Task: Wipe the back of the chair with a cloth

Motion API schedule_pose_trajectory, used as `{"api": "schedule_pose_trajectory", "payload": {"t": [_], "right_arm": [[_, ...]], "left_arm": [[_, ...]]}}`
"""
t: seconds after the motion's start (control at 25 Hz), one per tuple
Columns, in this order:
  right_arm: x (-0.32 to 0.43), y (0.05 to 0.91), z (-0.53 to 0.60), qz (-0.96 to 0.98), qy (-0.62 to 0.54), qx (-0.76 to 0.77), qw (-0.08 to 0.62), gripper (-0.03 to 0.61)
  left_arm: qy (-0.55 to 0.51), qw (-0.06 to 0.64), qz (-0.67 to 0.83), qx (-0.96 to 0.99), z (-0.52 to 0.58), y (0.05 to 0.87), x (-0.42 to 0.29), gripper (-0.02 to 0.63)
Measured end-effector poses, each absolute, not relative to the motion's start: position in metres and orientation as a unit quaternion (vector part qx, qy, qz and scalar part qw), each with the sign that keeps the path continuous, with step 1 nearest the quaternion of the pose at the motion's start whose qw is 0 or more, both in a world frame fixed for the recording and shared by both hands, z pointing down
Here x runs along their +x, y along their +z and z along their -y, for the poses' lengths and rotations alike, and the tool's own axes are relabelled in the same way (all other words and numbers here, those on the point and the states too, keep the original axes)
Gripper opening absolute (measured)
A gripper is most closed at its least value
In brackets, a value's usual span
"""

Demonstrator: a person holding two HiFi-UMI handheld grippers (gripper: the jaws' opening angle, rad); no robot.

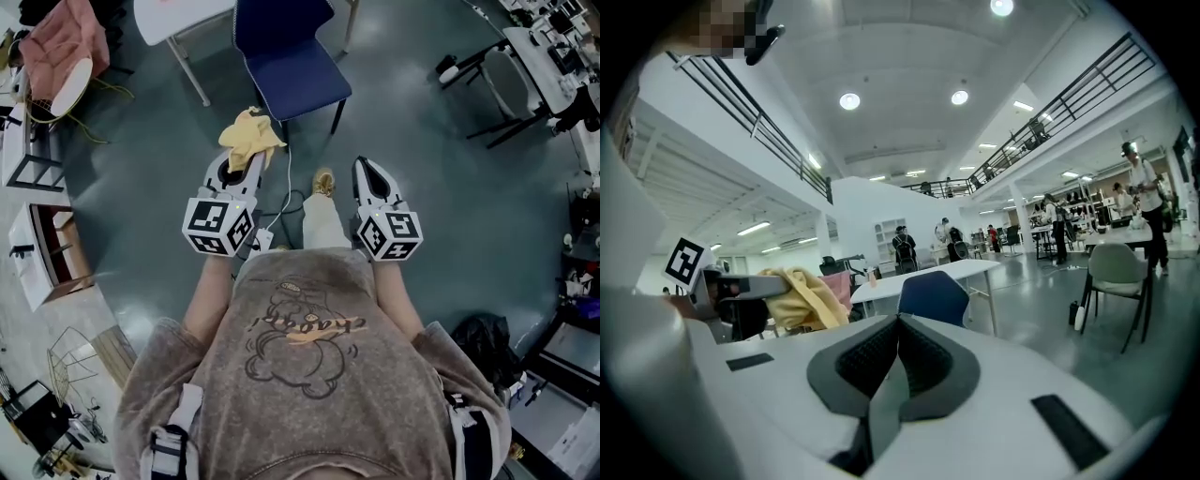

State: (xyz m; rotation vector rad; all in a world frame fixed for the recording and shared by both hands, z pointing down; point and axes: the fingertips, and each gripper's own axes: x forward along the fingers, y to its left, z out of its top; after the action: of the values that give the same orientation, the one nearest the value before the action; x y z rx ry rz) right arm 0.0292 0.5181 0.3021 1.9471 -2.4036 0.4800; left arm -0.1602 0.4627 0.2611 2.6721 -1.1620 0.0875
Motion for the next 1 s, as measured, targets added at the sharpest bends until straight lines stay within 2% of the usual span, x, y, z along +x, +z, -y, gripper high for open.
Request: {"api": "schedule_pose_trajectory", "payload": {"t": [0.36, 1.0], "right_arm": [[0.032, 0.314, -0.451, 0.771, 0.161, 0.616, 0.005, 0.025], [0.085, 0.294, -0.303, 0.795, 0.166, 0.583, 0.013, 0.025]], "left_arm": [[0.03, 0.125, 0.41, 0.903, -0.403, 0.273, -0.163, 0.072], [0.026, 0.137, 0.437, 0.888, -0.269, 0.254, -0.107, 0.072]]}}
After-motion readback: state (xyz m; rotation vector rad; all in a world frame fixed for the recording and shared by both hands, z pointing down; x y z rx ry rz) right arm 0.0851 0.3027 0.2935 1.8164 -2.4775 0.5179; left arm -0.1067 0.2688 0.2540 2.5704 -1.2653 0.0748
